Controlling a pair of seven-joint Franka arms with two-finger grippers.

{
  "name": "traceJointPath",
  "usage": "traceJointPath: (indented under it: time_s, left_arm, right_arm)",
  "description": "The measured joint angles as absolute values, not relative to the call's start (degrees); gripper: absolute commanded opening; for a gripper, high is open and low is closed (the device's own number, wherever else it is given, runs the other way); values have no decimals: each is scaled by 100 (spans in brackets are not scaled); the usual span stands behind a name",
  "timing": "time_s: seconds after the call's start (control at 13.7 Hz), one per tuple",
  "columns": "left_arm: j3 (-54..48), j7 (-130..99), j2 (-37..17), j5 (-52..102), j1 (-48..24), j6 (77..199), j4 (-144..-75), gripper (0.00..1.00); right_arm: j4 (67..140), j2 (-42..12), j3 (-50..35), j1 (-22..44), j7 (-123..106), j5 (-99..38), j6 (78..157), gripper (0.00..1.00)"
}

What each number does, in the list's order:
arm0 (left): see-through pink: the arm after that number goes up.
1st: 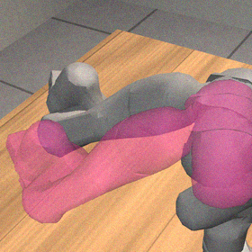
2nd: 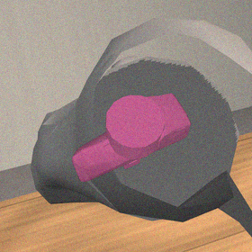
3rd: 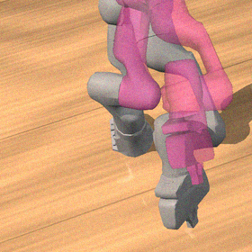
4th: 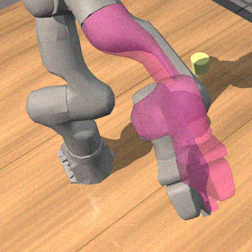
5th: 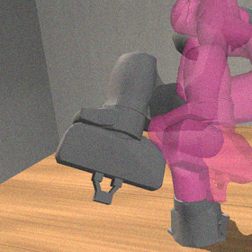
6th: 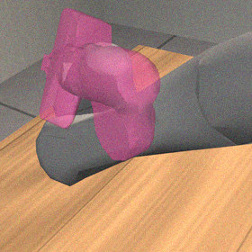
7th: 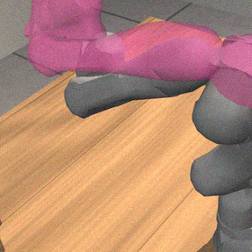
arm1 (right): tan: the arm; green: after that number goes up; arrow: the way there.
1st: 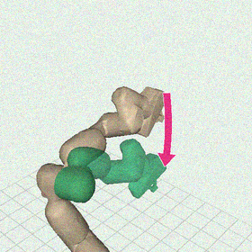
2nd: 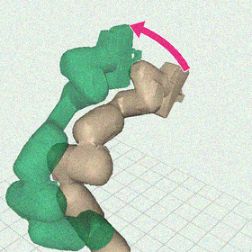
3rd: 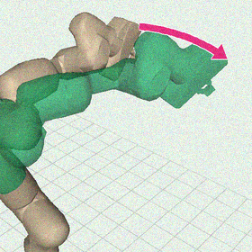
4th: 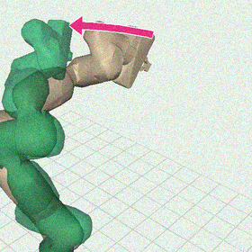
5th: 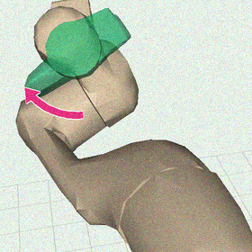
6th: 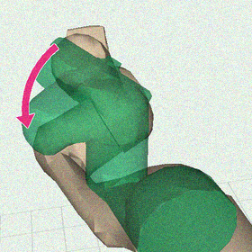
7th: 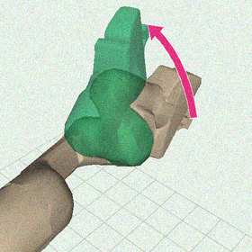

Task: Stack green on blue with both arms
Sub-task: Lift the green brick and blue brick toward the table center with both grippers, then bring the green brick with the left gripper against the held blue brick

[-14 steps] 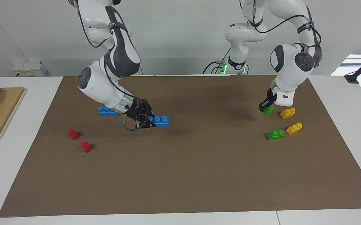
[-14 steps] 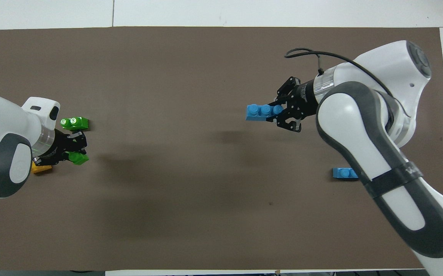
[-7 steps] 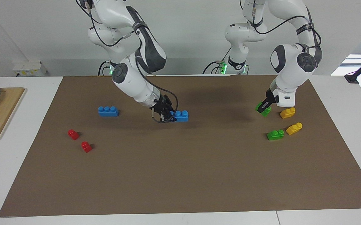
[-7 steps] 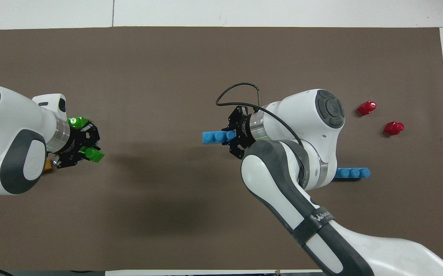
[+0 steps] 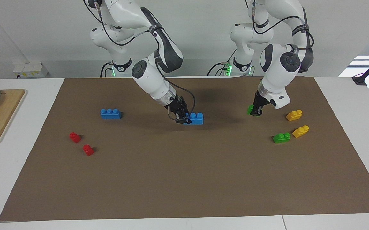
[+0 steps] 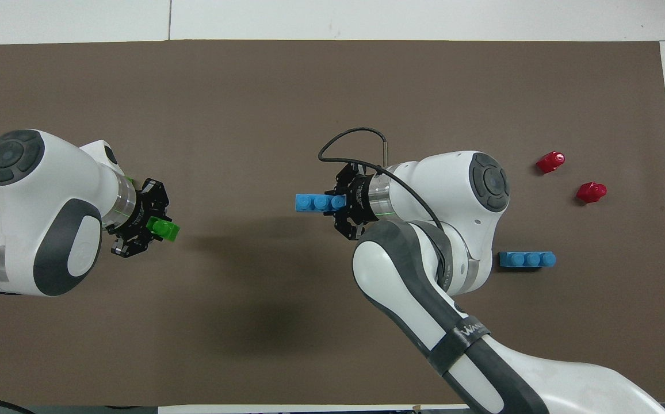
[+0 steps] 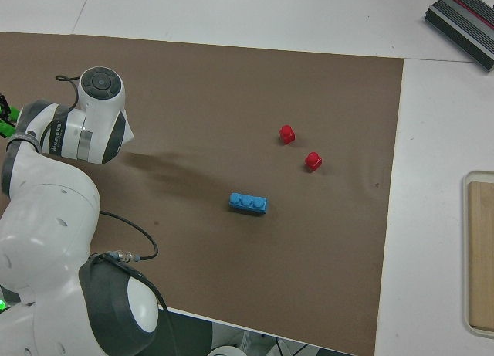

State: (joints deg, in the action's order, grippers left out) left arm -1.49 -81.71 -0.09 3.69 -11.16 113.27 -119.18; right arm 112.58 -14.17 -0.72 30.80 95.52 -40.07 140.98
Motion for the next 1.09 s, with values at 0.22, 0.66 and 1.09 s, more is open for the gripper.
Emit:
traceJointPath:
  time_s: [0.22,0.66,1.09]
  left_arm:
    - [-148,-8747,-99,593,-1118,11327,-11556,0]
    - [-159,-10435,-237,626,-1472,11384,-11315,0]
    - [-178,-11525,-318,629,-1958,11898,-11320,0]
  right_arm:
    - [11316,-1575,-72,3295,9552,-4009,14332,0]
    - [11334,-1898,-61,3447,9552,-4010,14605,0]
    - [11339,-2122,-61,3451,9372,-4294,14869,0]
